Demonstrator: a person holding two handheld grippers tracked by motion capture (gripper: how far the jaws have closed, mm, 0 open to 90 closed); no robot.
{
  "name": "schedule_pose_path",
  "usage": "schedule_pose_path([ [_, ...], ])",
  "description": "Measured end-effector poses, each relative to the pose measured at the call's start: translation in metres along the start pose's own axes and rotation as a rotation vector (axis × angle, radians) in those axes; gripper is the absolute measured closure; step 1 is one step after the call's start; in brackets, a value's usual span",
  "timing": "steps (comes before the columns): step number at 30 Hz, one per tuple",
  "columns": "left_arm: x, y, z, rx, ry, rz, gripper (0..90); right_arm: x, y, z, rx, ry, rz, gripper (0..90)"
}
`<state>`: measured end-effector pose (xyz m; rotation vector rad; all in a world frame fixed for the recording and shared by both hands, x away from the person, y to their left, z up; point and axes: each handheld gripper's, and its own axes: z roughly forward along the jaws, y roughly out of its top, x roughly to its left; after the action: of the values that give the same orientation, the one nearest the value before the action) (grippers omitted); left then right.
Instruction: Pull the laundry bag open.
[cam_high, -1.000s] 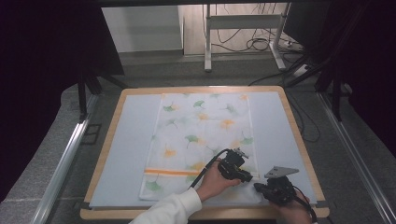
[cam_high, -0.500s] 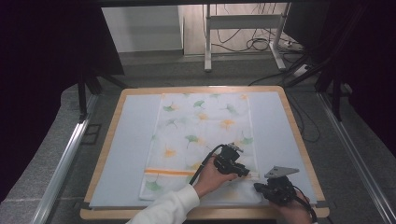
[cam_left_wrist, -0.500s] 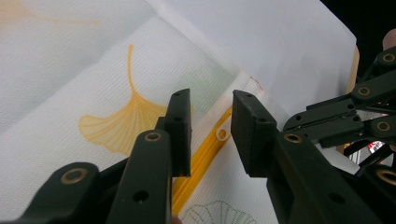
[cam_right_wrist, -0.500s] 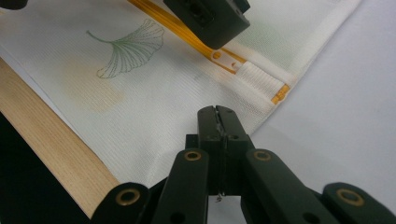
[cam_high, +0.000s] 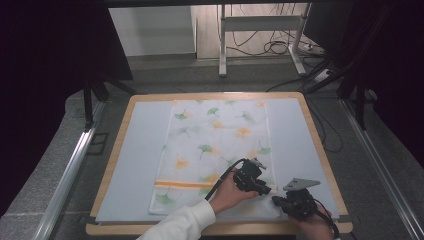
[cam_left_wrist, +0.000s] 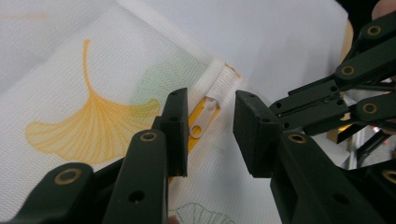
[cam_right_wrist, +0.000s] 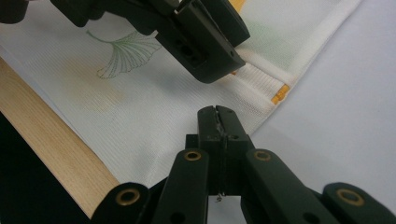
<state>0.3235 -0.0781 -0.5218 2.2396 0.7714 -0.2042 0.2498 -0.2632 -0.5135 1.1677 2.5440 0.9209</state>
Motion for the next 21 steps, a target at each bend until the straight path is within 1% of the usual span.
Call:
schedule_pose_path([
  [3,0.001,0.000,-0.001,0.004,-0.004,-0.001,68.9,0.000,0.000,0.000,0.000,0.000,-0.001,89.2],
  [4,0.001,-0.001,-0.001,0.005,-0.006,0.004,68.9,0.000,0.000,0.000,0.000,0.000,-0.001,89.2],
  [5,0.000,-0.001,-0.001,0.006,0.003,0.018,69.2,0.000,0.000,0.000,0.000,0.000,0.000,89.2],
  [6,0.000,-0.001,-0.001,0.006,0.003,0.018,69.7,0.000,0.000,0.000,0.000,0.000,0.000,89.2],
  [9,-0.003,-0.001,0.000,0.004,0.034,0.040,71.8,0.000,0.000,0.000,-0.002,0.001,-0.002,89.2],
  [10,-0.004,-0.001,0.001,0.002,0.047,0.048,76.5,0.000,0.000,0.000,-0.001,-0.001,-0.002,89.2],
  [11,-0.005,0.000,0.001,0.003,0.072,0.066,79.1,0.000,0.000,0.000,-0.001,-0.001,-0.002,89.2],
  [12,-0.005,0.000,0.001,0.003,0.072,0.066,80.2,0.000,0.000,0.000,-0.001,-0.001,-0.002,89.2],
  [13,-0.006,0.000,0.002,0.007,0.074,0.075,80.5,0.000,0.000,0.000,-0.001,-0.001,-0.002,89.3],
  [16,-0.011,0.002,0.002,0.021,0.107,0.118,80.8,0.000,0.000,0.000,0.000,-0.001,-0.001,89.2],
  [18,-0.015,0.002,0.002,0.039,0.134,0.169,79.8,0.000,0.000,0.000,-0.001,-0.001,-0.002,89.3],
  [19,-0.017,0.002,0.003,0.041,0.146,0.184,78.8,0.000,0.000,0.000,-0.001,-0.001,-0.002,89.2],
  [21,-0.020,0.002,0.004,0.047,0.157,0.196,76.6,0.000,0.000,0.000,-0.001,-0.001,-0.003,89.2],
])
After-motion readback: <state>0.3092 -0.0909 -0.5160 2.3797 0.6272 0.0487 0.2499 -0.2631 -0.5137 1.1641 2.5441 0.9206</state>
